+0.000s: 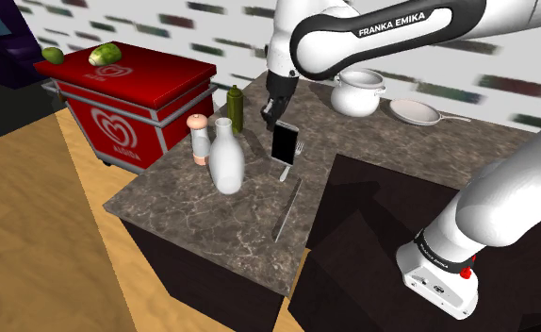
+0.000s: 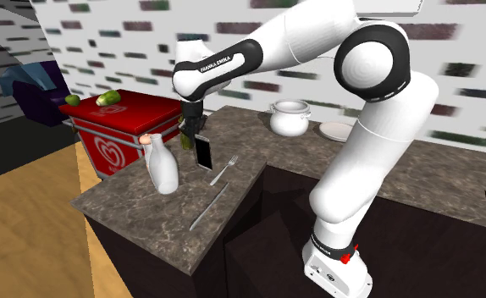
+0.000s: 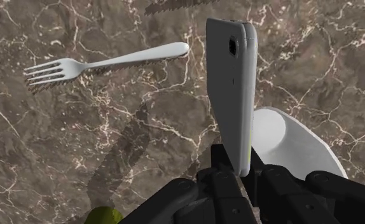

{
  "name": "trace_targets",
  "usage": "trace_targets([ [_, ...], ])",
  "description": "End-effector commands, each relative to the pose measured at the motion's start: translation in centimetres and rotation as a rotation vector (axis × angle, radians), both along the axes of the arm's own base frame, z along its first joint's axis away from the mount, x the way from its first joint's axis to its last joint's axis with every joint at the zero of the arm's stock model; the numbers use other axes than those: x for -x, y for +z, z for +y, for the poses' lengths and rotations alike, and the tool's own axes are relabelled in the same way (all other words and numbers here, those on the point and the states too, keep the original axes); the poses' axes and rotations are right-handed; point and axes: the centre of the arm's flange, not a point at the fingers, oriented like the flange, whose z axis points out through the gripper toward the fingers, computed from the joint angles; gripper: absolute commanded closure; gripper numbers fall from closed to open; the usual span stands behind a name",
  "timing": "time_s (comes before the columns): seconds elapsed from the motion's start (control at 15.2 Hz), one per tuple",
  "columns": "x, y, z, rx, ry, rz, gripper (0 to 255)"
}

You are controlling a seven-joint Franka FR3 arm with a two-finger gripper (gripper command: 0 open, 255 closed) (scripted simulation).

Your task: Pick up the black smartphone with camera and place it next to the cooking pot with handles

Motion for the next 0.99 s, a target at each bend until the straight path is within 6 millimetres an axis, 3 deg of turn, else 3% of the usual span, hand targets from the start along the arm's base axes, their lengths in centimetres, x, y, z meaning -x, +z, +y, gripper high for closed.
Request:
trace_targets([
  [0.0,-0.1,1.0,0.0,0.000,0.000,0.000,255],
  [0.92,-0.1,8.4,0.0,0.000,0.000,0.000,255],
])
